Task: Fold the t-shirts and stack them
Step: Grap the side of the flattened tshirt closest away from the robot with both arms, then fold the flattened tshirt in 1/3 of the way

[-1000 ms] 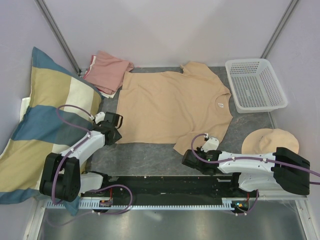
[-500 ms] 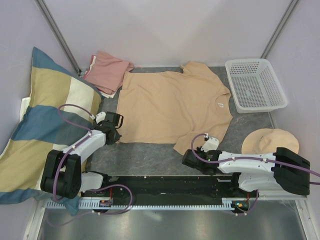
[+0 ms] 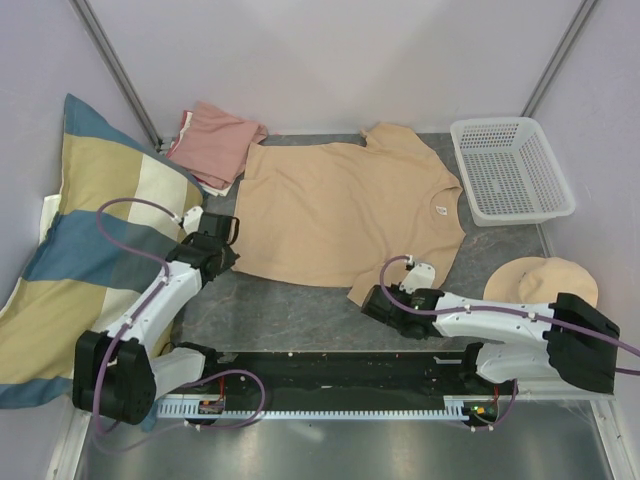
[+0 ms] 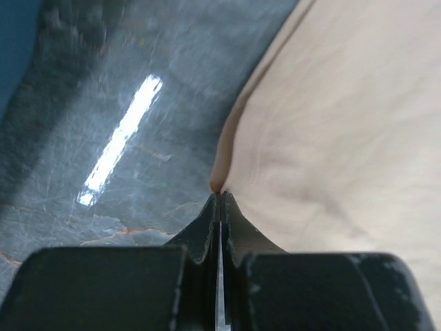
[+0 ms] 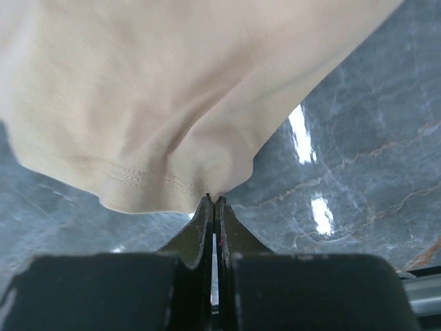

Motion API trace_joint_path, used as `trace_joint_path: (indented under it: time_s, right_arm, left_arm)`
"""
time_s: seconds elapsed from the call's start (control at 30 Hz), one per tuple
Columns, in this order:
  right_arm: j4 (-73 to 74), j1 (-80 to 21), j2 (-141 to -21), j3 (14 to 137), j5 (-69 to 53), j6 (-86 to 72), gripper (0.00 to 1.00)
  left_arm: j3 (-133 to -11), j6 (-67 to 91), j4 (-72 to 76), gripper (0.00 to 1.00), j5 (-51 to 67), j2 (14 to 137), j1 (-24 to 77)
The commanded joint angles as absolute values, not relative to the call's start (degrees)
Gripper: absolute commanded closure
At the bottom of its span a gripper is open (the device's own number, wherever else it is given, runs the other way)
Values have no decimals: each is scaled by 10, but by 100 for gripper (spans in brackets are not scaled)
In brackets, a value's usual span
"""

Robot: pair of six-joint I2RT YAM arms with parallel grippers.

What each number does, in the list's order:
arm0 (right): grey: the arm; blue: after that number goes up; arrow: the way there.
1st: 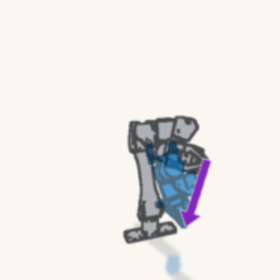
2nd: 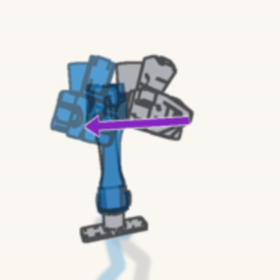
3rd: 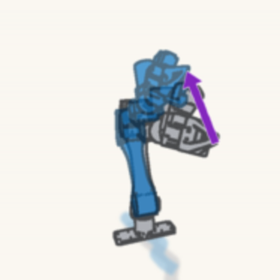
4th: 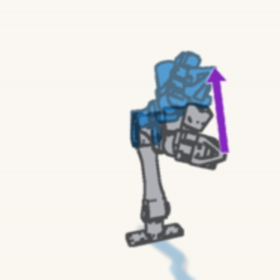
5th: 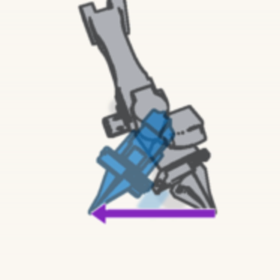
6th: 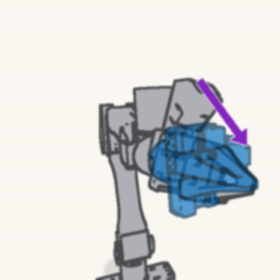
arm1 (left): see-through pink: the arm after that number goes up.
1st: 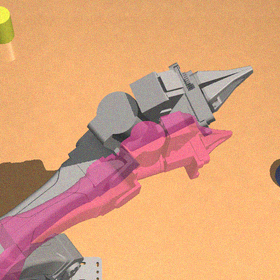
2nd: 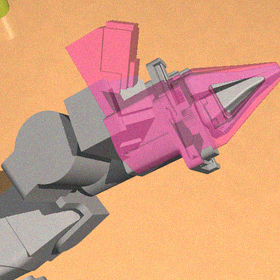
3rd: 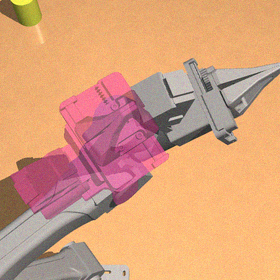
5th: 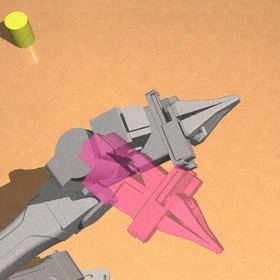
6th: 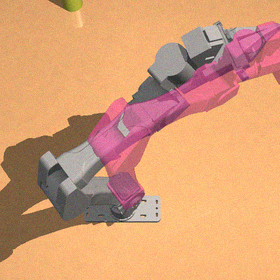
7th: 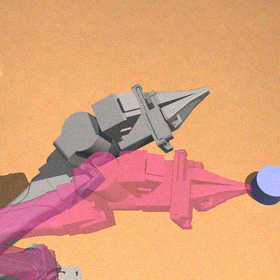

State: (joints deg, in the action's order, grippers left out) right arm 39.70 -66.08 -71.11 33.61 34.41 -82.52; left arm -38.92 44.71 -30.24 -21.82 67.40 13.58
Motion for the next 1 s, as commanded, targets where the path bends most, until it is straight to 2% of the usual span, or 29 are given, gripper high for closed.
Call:
trace_joint_path:
  time_s: [0.0,0.57,0.97]
  right_arm:
    - [419,-605,-693,399,371,-752,100]
    - [455,-308,-617,472,393,-538,100]
    - [397,-192,-655,511,359,-443,100]
  left_arm:
    - [-461,414,-334,98,-239,628,134]
    - [-488,404,-342,98,-236,648,134]
    - [-496,402,-331,98,-243,670,134]
